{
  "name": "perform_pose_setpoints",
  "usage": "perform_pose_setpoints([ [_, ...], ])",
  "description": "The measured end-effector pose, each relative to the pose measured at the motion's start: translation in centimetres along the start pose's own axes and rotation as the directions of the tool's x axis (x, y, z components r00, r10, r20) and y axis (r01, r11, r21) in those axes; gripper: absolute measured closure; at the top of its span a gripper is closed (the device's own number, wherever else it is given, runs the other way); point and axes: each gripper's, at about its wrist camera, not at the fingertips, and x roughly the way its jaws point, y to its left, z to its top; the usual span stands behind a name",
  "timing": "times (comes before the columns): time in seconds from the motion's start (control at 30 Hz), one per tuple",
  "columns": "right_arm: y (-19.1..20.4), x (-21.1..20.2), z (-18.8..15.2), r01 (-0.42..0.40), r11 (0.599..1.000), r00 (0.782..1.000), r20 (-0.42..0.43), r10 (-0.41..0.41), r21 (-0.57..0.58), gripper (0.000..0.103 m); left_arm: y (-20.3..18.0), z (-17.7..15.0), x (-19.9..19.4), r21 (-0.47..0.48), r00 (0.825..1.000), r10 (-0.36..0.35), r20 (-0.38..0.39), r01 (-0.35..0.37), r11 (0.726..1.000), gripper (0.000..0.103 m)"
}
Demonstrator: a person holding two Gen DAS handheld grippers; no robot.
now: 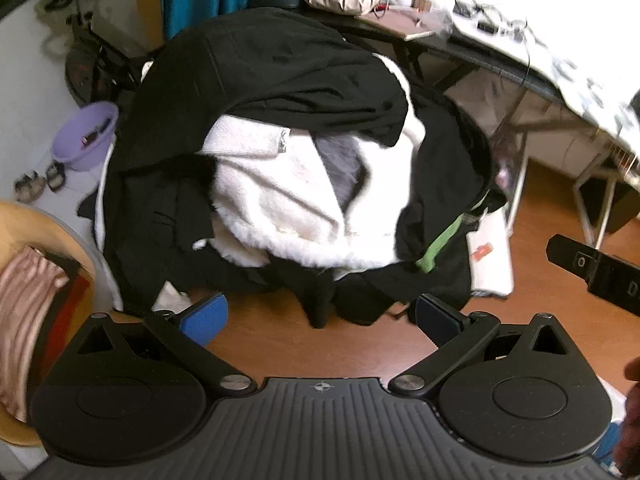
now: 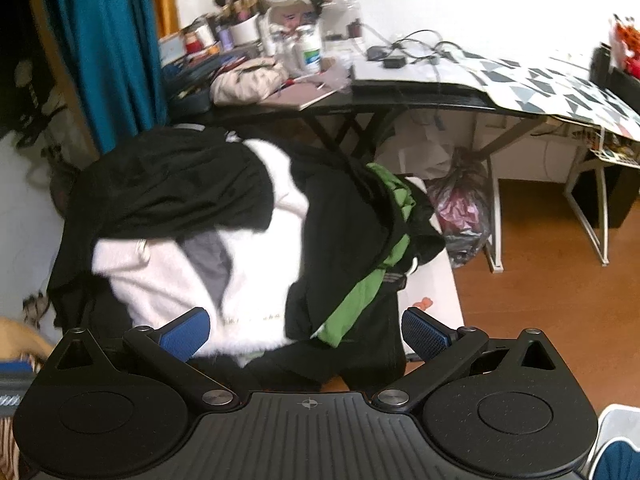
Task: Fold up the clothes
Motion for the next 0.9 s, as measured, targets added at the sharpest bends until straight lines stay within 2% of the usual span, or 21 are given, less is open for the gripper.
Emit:
perform_pose_setpoints([
  [0.23, -1.0, -0.9, 0.6, -0.07, 0.997, 0.994, 0.086, 0.068, 0.021, 0.001, 1.4, 1.4, -0.6, 0.014, 0.998, 0.042, 0.049, -0.043, 0.999, 0.001],
  [0.5, -0.3, -0.8, 2.0, -0.026, 1.0, 0.994, 0.101, 0.027, -0.013, 0.001, 3.0, 3.1, -1.2, 0.054, 0.99, 0.092, 0.105, -0.098, 0.994, 0.001],
  [0.7, 0.1, 0.0, 2.9, -0.065, 0.998, 0.993, 0.101, 0.065, -0.011, 0.001, 3.3, 3.8, -0.8, 0.119, 0.981, 0.15, 0.121, -0.164, 0.979, 0.001],
  [0.9, 0.8, 1.8, 3.4, -0.07, 0.997, 0.994, 0.078, 0.072, -0.03, 0.001, 3.6, 4.3, 0.3, 0.105, 0.987, 0.129, 0.096, -0.139, 0.985, 0.001],
])
